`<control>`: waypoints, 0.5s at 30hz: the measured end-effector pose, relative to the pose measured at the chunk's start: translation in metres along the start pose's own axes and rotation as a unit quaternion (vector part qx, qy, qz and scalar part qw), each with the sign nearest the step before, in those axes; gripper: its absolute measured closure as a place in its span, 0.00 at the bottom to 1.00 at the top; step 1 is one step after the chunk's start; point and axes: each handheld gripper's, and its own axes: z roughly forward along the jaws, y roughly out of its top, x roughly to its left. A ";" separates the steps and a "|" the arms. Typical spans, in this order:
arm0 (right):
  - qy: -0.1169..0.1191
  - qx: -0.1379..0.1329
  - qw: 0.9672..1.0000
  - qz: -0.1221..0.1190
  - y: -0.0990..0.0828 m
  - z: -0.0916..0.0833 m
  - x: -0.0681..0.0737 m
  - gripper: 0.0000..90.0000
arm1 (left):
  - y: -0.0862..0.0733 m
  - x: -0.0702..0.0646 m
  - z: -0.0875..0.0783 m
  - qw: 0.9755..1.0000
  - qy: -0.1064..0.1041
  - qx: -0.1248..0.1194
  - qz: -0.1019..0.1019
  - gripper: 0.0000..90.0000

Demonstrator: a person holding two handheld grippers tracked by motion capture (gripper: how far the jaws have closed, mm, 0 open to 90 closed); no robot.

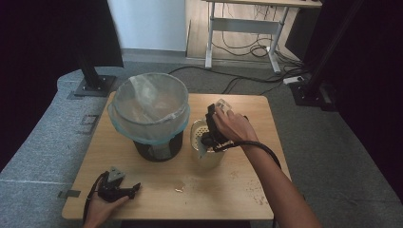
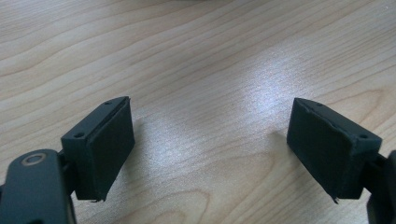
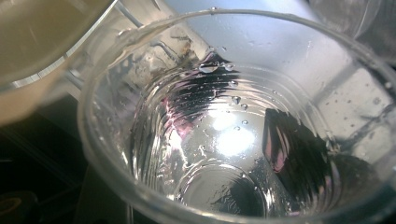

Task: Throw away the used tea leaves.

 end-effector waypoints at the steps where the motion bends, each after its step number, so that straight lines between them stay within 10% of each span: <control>1: 0.012 -0.013 0.999 0.034 0.000 -0.001 -0.003 0.45 | 0.000 0.000 0.000 1.000 0.000 0.001 0.001 0.16; 3: 0.036 -0.036 0.990 0.131 -0.001 -0.003 -0.009 0.45 | 0.000 0.000 0.000 1.000 0.001 0.000 0.001 0.16; 4: 0.036 -0.036 0.990 0.131 -0.001 -0.003 -0.009 0.45 | 0.000 0.000 0.000 1.000 0.001 0.000 0.001 0.16; 5: 0.053 -0.056 0.975 0.208 -0.001 -0.003 -0.011 0.45 | 0.000 0.000 0.000 1.000 0.002 0.000 0.000 0.16; 7: 0.080 -0.072 0.952 0.287 -0.001 -0.002 -0.013 0.45 | 0.000 0.000 0.000 1.000 0.003 0.000 -0.001 0.16; 8: 0.080 -0.072 0.952 0.287 -0.001 -0.002 -0.013 0.45 | 0.000 0.000 0.000 1.000 0.003 0.000 -0.001 0.16; 9: 0.101 -0.088 0.921 0.367 -0.005 -0.001 -0.013 0.45 | -0.001 0.000 0.000 1.000 0.003 -0.002 -0.002 0.16; 12: 0.136 -0.106 0.851 0.496 -0.015 0.001 -0.012 0.45 | -0.001 0.001 0.000 1.000 0.002 -0.002 -0.001 0.16; 13: 0.147 -0.114 0.813 0.552 -0.022 0.001 -0.012 0.45 | -0.001 0.001 0.000 1.000 0.002 -0.002 -0.001 0.16; 14: 0.147 -0.114 0.813 0.552 -0.022 0.001 -0.012 0.45 | -0.001 0.001 0.000 1.000 0.003 -0.002 -0.001 0.16; 15: 0.167 -0.132 0.747 0.630 -0.035 0.001 -0.010 0.45 | -0.001 0.001 0.000 1.000 0.003 -0.003 -0.001 0.16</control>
